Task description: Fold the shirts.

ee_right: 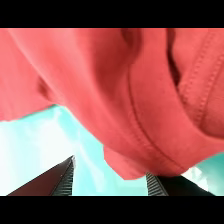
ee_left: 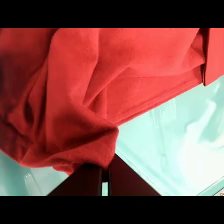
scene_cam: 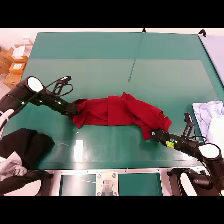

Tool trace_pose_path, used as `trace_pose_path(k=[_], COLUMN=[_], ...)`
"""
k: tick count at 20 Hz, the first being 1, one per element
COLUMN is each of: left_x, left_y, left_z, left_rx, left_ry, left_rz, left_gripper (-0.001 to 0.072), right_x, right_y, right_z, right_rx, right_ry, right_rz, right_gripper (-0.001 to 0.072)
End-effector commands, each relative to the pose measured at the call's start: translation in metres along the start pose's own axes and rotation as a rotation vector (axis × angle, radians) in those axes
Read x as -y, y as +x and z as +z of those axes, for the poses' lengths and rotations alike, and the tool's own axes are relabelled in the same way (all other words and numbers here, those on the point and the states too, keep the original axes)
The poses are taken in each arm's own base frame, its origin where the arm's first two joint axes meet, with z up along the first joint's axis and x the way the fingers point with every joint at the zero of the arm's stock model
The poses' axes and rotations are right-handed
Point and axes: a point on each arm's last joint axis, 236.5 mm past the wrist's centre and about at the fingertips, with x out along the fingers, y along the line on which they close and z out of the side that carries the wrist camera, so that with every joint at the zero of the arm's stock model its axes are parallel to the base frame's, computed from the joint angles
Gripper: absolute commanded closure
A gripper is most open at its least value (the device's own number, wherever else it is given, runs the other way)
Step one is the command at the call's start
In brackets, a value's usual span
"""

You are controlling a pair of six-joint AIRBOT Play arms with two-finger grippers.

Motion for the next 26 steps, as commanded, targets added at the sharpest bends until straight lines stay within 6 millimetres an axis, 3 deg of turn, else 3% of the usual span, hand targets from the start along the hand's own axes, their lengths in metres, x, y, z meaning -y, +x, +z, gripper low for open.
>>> trace_pose_path(k=[1, 4, 6, 9, 11, 12, 14, 17, 20, 21, 22, 23, 25, 26], left_x=[0.002, 0.003, 0.003, 0.005, 0.005, 0.005, 0.006, 0.006, 0.007, 0.007, 0.007, 0.007, 0.007, 0.007], left_y=[0.000, 0.000, 0.000, 0.000, 0.000, 0.000, 0.000, 0.000, 0.000, 0.000, 0.000, 0.000, 0.000, 0.000], left_z=[-0.004, -0.004, -0.004, -0.003, -0.002, -0.002, -0.002, -0.003, -0.004, -0.004, -0.004, -0.004, -0.004, -0.004], left_rx=[-0.016, -0.016, -0.016, -0.013, -0.010, -0.009, -0.008, -0.012, -0.018, -0.018, -0.017, -0.017, -0.017, -0.017], left_ry=[-0.001, 0.008, 0.009, 0.019, 0.019, 0.019, 0.017, 0.016, 0.017, 0.017, 0.017, 0.016, 0.016, 0.017], left_rz=[-0.010, -0.011, -0.012, -0.021, -0.020, -0.020, -0.025, -0.028, -0.031, -0.031, -0.031, -0.031, -0.031, -0.031], left_gripper=[0.0685, 0.0685, 0.0685, 0.0685, 0.0685, 0.0685, 0.0685, 0.0685, 0.0685, 0.0685, 0.0686, 0.0685, 0.0685, 0.0685], right_x=[-0.013, 0.001, 0.010, 0.022, 0.026, 0.019, 0.014, 0.008, 0.003, 0.010, 0.014, 0.016, 0.022, 0.023], right_y=[-0.020, -0.069, -0.084, -0.067, -0.040, -0.027, -0.013, -0.022, -0.031, -0.030, -0.028, -0.026, -0.021, -0.020], right_z=[0.008, 0.019, 0.021, 0.000, -0.023, -0.026, -0.010, 0.024, 0.036, 0.034, 0.032, 0.029, 0.028, 0.031], right_rx=[-0.030, -0.086, -0.085, -0.118, -0.136, -0.119, -0.020, 0.096, 0.120, 0.114, 0.101, 0.086, 0.065, 0.070], right_ry=[-0.016, 0.027, 0.047, 0.095, 0.187, 0.217, 0.258, 0.226, 0.200, 0.204, 0.212, 0.225, 0.206, 0.205], right_rz=[-0.016, -0.201, -0.267, -0.247, -0.167, -0.094, -0.006, -0.005, -0.021, -0.047, -0.061, -0.064, -0.077, -0.078], right_gripper=[0.0214, 0.0213, 0.0198, 0.0198, 0.0198, 0.0198, 0.0199, 0.0199, 0.0206, 0.0230, 0.0328, 0.0364, 0.0629, 0.0692])
